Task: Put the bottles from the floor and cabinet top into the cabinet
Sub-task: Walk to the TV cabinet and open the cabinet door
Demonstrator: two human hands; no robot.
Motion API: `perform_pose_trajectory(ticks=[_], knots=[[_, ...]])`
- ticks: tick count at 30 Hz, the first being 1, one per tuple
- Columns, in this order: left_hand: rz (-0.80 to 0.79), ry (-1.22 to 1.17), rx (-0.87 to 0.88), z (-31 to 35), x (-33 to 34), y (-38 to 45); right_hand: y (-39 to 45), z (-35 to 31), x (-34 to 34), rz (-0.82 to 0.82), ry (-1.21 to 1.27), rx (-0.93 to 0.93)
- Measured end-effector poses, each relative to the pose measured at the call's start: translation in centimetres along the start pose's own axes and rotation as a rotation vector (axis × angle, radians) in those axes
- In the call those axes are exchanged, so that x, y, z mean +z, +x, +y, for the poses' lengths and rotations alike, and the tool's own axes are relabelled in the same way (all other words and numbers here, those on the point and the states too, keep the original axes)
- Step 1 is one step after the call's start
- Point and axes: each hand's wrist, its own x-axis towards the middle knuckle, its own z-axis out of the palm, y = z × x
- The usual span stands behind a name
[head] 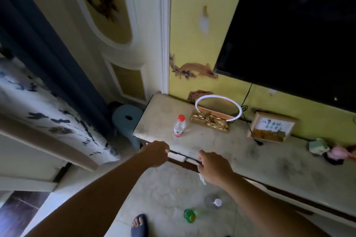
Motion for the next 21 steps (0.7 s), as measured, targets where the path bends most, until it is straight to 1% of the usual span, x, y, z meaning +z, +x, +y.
perform_pose_trajectory(ticks=[3, 6, 10, 14, 18, 21], knots=[[-0.020, 0.012, -0.004, -0.4, 4.3, 3.4, 1.9, 2.0, 4.4, -0.026, 0.054, -0.002], [0.003, 0.020, -0.023, -1.3, 9.4, 6.7, 3.9, 4.1, 9.5, -0.053, 0.116, 0.019], [-0.024, 0.068, -0.009, -2.9, 16.7, 10.4, 6.9, 6.7, 16.8, -0.116, 0.136, 0.034], [-0.019, 0.101, 0.024, -5.1, 23.8, 14.3, 10.0, 8.9, 24.2, -0.100, 0.158, 0.044], [-0.004, 0.195, 0.029, -7.7, 30.3, 18.1, 13.2, 10.9, 31.0, -0.115, 0.225, 0.051], [0.036, 0.274, 0.096, -9.3, 33.9, 20.8, 15.9, 12.1, 34.5, -0.121, 0.288, 0.047]])
